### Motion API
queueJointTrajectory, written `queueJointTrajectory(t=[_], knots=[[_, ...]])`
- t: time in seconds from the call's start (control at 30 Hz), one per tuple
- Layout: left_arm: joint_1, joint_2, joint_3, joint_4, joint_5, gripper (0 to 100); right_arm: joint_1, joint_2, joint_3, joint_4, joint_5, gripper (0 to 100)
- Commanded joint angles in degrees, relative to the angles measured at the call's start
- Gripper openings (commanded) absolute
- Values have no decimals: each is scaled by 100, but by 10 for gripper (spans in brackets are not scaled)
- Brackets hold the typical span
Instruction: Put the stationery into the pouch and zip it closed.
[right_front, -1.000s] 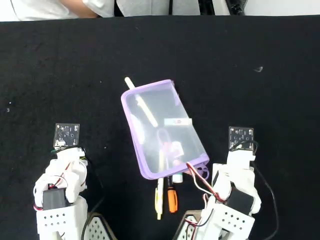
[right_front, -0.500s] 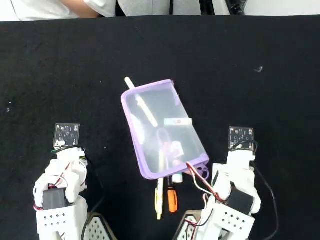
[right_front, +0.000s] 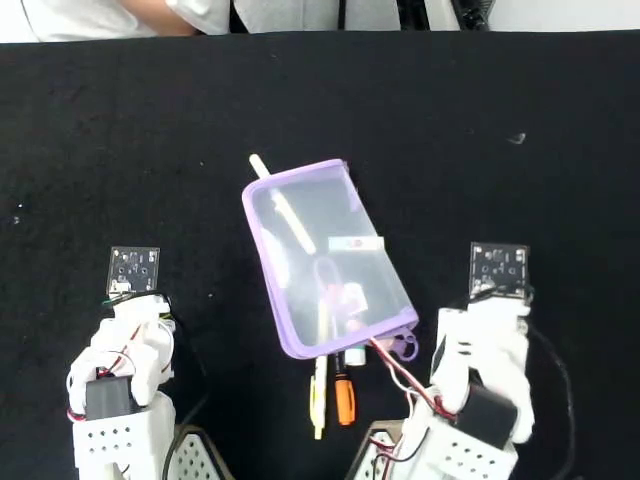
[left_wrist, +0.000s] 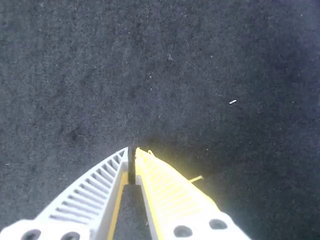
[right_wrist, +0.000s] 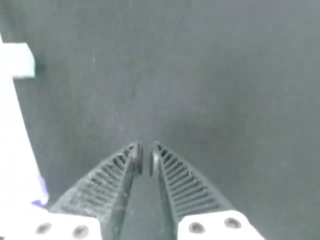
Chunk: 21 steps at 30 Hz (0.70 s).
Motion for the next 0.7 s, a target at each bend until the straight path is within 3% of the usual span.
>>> queueJointTrajectory(t=[0.0,0.13,0.3,0.4,0.53,0.67], knots=[[-48,-9,136,9,35,30,79,-488,-734,-35,53,43],[-48,-9,136,9,35,30,44,-488,-980,-123,519,43],[-48,-9,136,9,35,30,88,-453,-1024,-536,475,47],[-48,-9,136,9,35,30,79,-453,-1042,-563,466,115],[-48,-9,136,9,35,30,53,-453,-1051,-563,-202,204],[-48,-9,136,9,35,30,26,-453,-1358,-571,-440,206]])
